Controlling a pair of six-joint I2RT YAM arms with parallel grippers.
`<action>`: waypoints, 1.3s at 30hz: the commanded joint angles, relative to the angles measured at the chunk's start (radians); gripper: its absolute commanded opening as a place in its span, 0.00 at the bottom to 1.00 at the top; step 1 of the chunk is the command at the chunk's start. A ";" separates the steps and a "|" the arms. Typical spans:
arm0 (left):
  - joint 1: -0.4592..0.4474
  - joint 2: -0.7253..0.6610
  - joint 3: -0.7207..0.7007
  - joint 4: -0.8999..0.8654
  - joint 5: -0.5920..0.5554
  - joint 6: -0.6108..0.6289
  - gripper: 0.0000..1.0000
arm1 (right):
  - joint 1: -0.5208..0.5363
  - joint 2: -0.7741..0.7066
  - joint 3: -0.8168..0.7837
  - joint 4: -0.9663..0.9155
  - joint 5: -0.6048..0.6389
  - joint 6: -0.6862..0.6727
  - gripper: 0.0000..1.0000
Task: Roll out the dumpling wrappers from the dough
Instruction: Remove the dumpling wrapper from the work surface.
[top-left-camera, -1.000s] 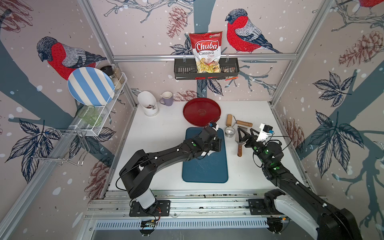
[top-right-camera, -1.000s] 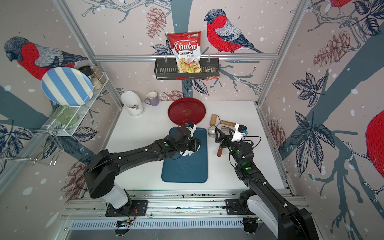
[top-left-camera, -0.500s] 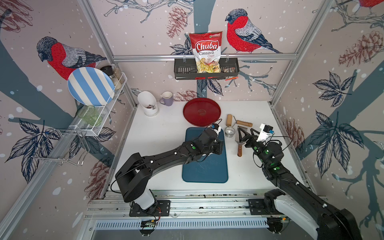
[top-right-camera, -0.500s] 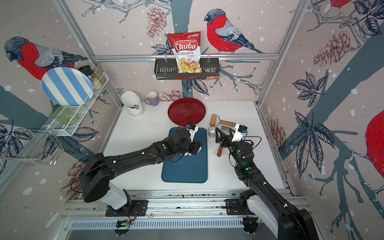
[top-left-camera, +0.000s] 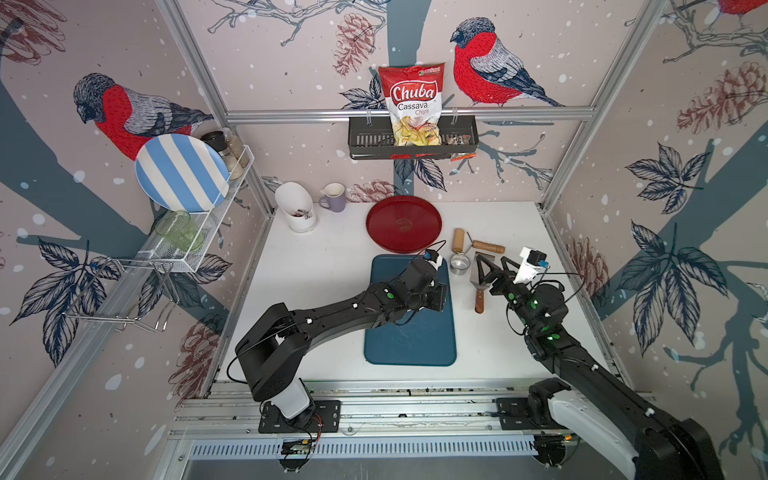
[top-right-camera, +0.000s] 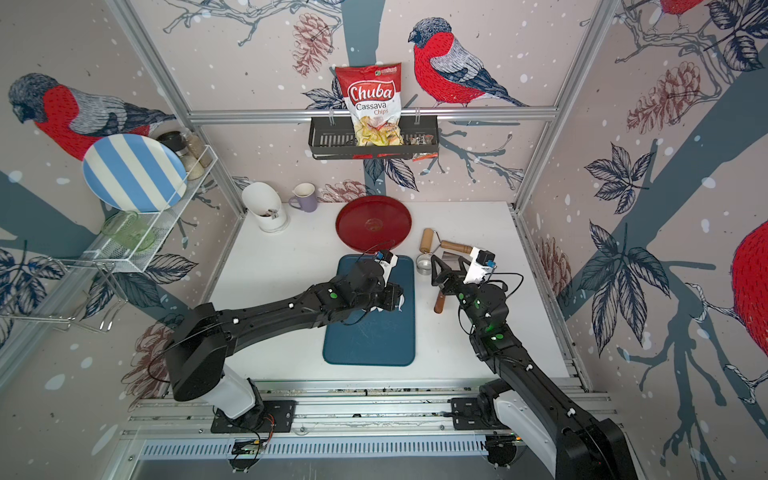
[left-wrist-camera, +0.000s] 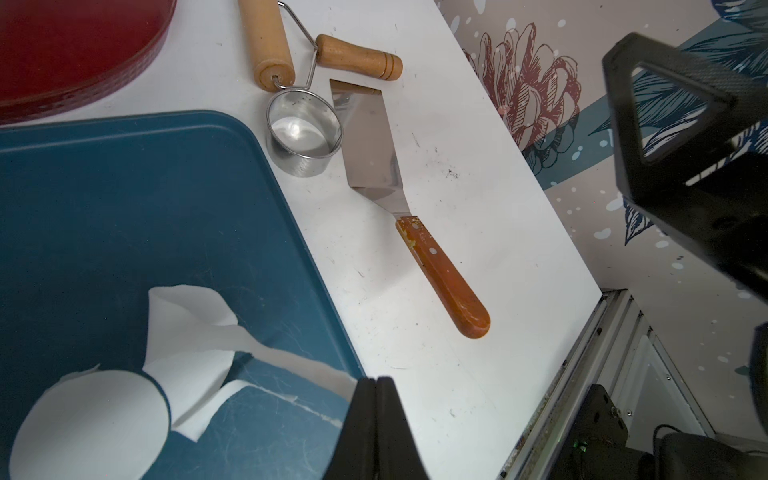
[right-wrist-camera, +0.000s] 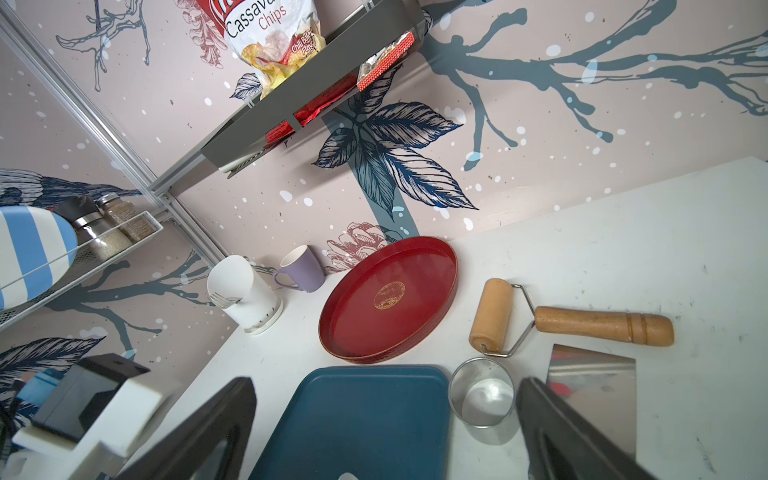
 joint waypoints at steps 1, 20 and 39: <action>-0.004 0.025 0.004 -0.009 -0.013 0.011 0.11 | 0.000 -0.006 -0.001 0.034 0.010 0.004 1.00; 0.004 0.104 0.063 -0.098 -0.037 0.003 0.42 | -0.008 -0.016 0.019 -0.023 0.013 0.008 1.00; 0.120 0.081 0.082 -0.131 0.155 -0.126 0.77 | -0.003 -0.089 0.068 -0.342 -0.164 -0.028 0.98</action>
